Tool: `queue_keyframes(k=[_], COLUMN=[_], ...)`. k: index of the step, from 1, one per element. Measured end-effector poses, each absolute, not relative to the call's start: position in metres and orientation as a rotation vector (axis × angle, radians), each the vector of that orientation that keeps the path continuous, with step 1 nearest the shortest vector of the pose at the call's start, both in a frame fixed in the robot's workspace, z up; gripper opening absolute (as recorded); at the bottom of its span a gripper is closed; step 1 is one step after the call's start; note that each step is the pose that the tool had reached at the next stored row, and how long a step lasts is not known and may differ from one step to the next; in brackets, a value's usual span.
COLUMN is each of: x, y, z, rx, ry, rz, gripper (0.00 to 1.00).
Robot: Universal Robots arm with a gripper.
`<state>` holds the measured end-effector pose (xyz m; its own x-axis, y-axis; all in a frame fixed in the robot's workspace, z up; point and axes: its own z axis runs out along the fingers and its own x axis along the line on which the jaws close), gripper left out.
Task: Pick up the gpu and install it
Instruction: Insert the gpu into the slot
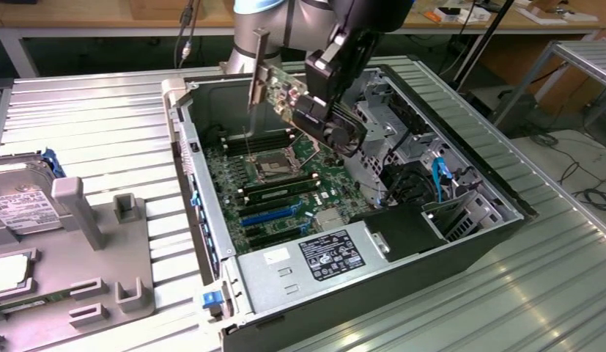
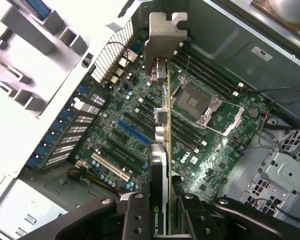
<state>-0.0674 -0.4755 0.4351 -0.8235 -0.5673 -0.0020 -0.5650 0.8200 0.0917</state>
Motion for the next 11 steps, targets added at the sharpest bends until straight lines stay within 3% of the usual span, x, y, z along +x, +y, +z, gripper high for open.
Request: queue_keyframes(k=[11], x=[-0.064], y=[-0.4754], z=[0.435], rx=[1.093], ry=[-2.91], rz=[-0.135], gripper=[0.27])
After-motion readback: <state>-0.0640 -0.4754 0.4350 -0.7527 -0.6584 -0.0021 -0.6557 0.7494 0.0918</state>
